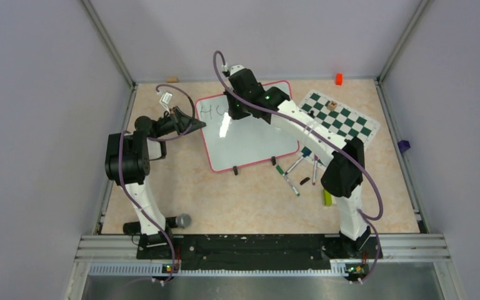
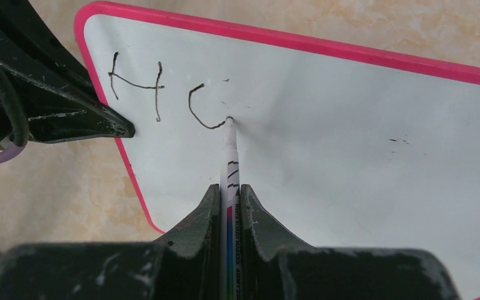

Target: Write a sentence on the whiteboard

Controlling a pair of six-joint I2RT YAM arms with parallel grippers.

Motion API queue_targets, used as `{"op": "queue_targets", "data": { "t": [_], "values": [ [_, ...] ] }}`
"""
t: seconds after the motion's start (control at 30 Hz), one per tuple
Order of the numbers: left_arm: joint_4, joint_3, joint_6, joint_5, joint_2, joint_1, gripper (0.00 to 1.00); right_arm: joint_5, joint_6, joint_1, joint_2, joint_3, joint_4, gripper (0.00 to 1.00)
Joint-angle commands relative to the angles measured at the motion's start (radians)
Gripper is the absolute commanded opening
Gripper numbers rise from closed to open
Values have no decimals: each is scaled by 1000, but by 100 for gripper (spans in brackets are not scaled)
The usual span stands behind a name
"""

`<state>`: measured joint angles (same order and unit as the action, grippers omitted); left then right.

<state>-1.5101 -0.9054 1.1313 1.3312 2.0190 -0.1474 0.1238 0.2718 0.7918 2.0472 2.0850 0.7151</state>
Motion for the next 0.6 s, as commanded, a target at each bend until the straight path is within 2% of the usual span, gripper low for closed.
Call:
{"op": "queue_targets", "data": {
  "t": [0.0,0.57],
  "values": [
    [-110,-7,-7,31,-15,15,0,100,-8,-10,-5,60,-9,0],
    [-110,-7,-7,32,-15,16,0,25,-10,-9,64,148,-8,0]
  ]
}}
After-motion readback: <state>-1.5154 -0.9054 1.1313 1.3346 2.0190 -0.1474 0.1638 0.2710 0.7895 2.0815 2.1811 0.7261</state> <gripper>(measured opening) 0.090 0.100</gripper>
